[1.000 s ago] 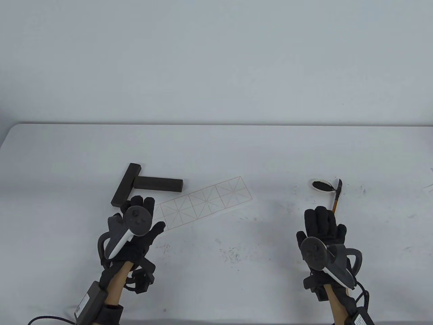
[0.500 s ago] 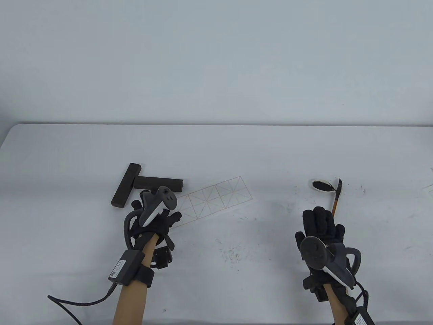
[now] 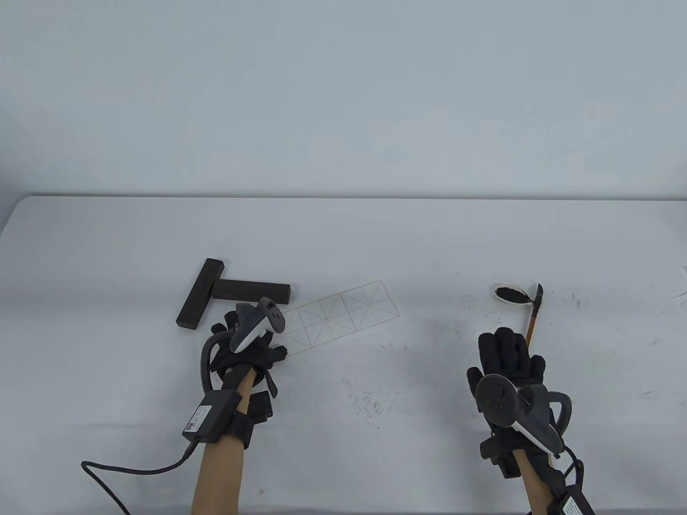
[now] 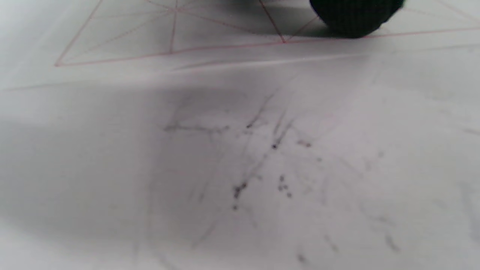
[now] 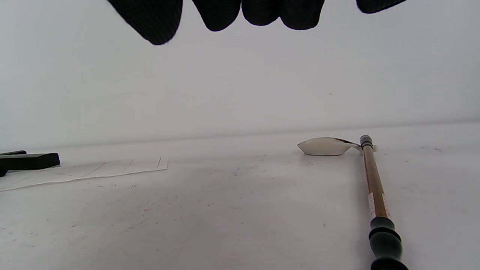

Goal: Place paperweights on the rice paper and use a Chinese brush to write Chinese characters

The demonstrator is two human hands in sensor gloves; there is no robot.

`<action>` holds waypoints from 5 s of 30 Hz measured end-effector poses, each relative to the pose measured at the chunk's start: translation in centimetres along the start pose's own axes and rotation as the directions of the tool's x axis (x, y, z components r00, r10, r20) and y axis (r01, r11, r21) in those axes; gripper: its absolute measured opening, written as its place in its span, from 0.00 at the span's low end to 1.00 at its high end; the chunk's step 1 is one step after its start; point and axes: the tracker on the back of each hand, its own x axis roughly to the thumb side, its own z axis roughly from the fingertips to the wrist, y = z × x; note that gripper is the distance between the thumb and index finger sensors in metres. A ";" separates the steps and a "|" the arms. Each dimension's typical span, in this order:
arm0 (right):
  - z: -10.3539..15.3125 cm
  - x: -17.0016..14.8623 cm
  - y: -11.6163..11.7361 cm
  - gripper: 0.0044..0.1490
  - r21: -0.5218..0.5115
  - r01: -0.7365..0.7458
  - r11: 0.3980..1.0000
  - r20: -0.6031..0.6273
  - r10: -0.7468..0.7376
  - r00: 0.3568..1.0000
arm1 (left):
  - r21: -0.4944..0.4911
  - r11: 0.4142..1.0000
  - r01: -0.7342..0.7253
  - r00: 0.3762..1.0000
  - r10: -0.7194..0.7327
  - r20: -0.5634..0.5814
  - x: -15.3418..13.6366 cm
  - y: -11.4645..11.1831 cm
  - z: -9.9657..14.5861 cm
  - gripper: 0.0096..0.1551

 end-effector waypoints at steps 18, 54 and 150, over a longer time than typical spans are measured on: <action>0.0 0.1 0.0 0.42 0.012 0.000 1.000 -0.001 0.000 1.000 | 0.035 0.997 0.069 0.995 -0.071 0.069 0.7 -0.7 1.0 0.50; 0.1 0.6 0.3 0.42 0.058 -0.002 0.998 0.016 0.001 1.000 | 0.152 0.930 0.334 0.860 -0.367 0.356 4.0 -6.4 9.2 0.52; -0.2 -0.4 0.0 0.42 0.080 0.074 0.994 -0.011 -0.074 0.997 | 0.329 0.938 -0.107 0.912 0.224 -0.344 -10.4 7.7 -4.0 0.46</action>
